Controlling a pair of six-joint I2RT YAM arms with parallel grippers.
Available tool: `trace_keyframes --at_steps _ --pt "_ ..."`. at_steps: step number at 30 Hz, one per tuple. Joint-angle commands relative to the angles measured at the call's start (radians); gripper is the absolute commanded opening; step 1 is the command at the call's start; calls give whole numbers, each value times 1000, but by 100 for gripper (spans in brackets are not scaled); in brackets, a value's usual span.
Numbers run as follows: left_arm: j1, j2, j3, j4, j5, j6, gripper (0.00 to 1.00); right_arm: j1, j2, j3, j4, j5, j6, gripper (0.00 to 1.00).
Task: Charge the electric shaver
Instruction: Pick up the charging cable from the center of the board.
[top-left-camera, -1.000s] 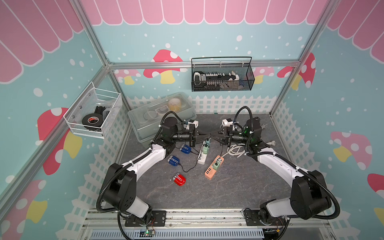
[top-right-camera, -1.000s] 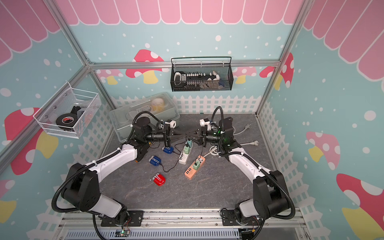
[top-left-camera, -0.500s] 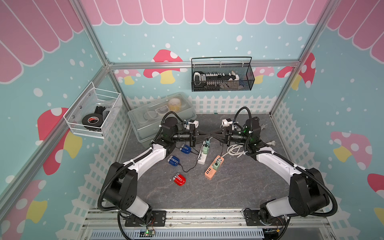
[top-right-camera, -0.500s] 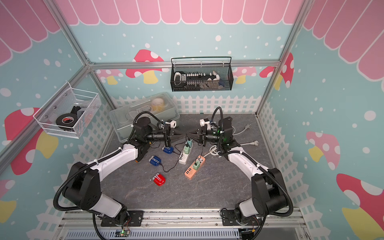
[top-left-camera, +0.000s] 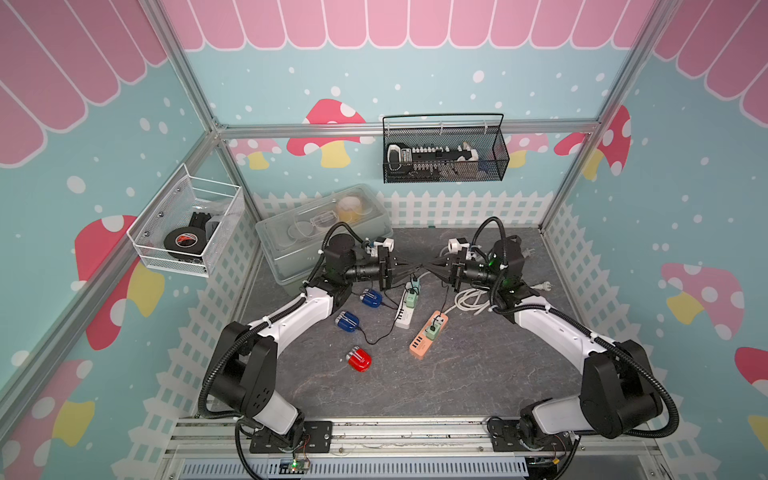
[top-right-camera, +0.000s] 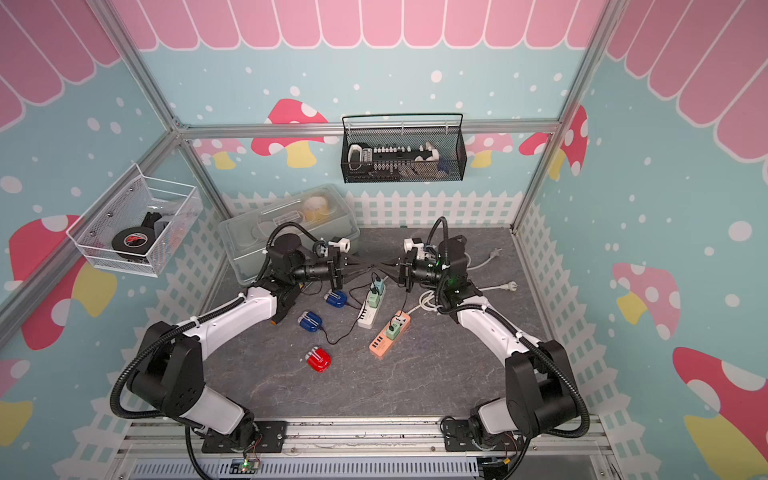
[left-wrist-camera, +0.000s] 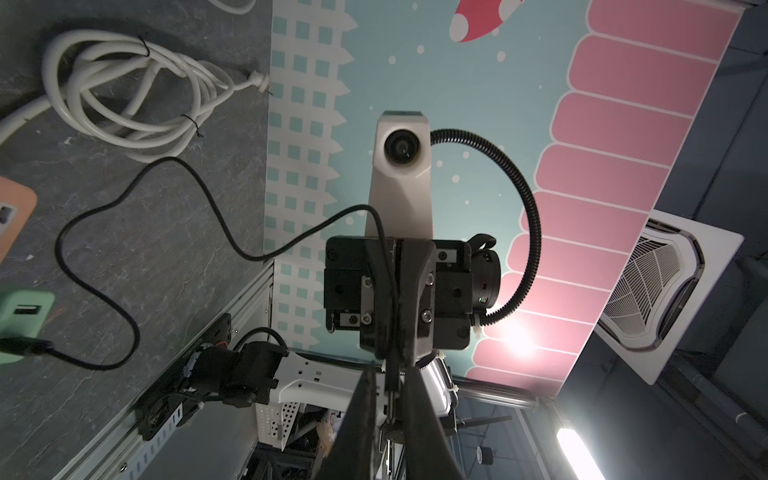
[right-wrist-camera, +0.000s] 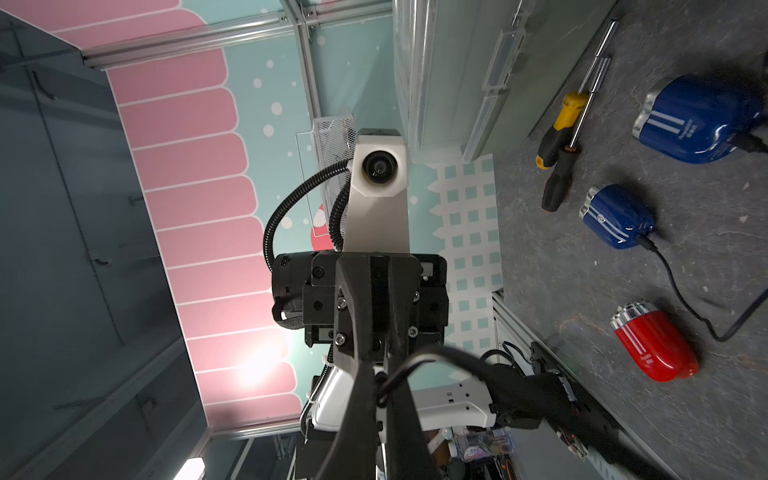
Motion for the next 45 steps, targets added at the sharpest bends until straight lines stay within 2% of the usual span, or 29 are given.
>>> trace_keyframes --at_steps 1,4,22,29,41,42,45 --pt "3 -7 18 -5 -28 43 16 0 -26 -7 25 49 44 0" --pt "4 -6 32 -43 -21 74 15 0 -28 -5 -14 49 31 0" --pt "-20 18 48 -23 -16 51 17 2 -14 -10 -48 69 14 0" --pt "-30 25 47 -18 -14 47 5 2 -17 -13 -40 77 20 0" --pt "-19 23 44 -98 -18 80 0 2 -53 -26 -28 43 46 0" --pt "-19 21 44 -102 -11 74 0 2 -54 -26 -27 31 47 5" --pt "-17 4 45 -135 8 77 0 2 -53 -13 -58 -6 21 27"
